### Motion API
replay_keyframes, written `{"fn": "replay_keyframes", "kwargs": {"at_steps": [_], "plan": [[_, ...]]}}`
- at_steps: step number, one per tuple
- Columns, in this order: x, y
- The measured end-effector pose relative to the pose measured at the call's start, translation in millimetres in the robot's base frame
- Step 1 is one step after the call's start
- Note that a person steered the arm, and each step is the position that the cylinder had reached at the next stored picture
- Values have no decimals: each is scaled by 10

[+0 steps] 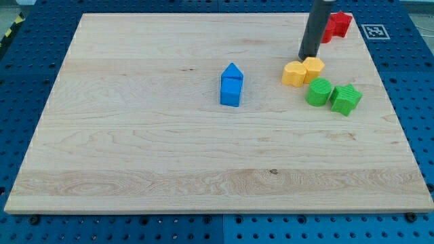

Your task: Separate the yellow heart from yellow hexagon

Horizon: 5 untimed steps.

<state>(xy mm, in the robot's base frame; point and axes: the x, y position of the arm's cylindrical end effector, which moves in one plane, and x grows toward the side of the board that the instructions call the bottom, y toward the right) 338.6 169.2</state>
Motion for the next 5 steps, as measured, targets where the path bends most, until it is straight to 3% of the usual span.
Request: {"fn": "replay_keyframes", "kwargs": {"at_steps": [3,4,5], "plan": [[334,-795],[607,-799],[499,-788]]}}
